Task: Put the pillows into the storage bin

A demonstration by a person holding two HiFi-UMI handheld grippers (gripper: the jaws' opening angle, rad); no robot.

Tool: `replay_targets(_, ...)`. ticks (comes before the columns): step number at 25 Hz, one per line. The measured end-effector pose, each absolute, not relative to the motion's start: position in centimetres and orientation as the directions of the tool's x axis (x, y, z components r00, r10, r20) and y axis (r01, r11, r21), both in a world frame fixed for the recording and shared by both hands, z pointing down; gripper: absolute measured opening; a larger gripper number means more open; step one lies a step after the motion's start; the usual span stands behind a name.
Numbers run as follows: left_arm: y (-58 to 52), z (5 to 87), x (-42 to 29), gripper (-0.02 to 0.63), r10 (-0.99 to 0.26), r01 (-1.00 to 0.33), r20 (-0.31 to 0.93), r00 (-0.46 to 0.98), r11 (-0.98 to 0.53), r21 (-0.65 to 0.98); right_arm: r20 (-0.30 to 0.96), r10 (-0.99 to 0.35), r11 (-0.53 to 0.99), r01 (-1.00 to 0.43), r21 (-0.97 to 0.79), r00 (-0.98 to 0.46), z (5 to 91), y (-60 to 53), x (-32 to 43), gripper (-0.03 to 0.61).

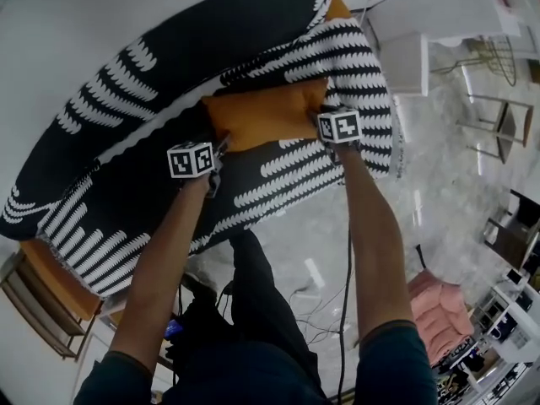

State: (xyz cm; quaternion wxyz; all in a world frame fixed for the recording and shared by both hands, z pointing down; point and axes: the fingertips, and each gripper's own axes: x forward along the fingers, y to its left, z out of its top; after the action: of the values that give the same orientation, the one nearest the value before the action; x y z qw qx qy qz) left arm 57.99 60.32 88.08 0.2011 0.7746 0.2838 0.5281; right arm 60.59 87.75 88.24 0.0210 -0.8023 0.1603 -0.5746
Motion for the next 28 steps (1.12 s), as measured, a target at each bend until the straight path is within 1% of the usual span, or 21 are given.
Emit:
replay_targets(4, 59.4, 86.5, 56.7, 0.140, 0.644, 0.234, 0.710, 0.286, -0.765, 0.600, 0.914, -0.287, -0.946, -0.234, -0.223, 0.287, 86.4, 86.7, 59.5, 0.071)
replay_targets(10, 55.1, 81.4, 55.5, 0.130, 0.613, 0.260, 0.698, 0.372, -0.790, 0.555, 0.869, -0.351, -0.925, -0.274, -0.263, 0.349, 81.9, 82.6, 58.0, 0.048)
replay_targets(15, 48.6, 76.3, 55.9, 0.127, 0.562, 0.250, 0.684, 0.466, -0.825, 0.507, 0.814, -0.420, -0.899, -0.310, -0.311, 0.402, 76.9, 76.2, 58.8, 0.040)
replay_targets(23, 33.0, 65.0, 54.8, 0.124, 0.459, 0.227, 0.601, 0.655, -0.878, 0.422, 0.704, -0.546, -0.814, -0.486, -0.318, 0.453, 65.5, 60.4, 60.6, 0.029)
replay_targets(28, 21.5, 58.3, 50.1, 0.123, 0.330, 0.124, 0.538, 0.775, -0.916, 0.383, 0.627, -0.644, -0.721, -0.623, -0.305, 0.438, 58.6, 48.1, 59.4, 0.026)
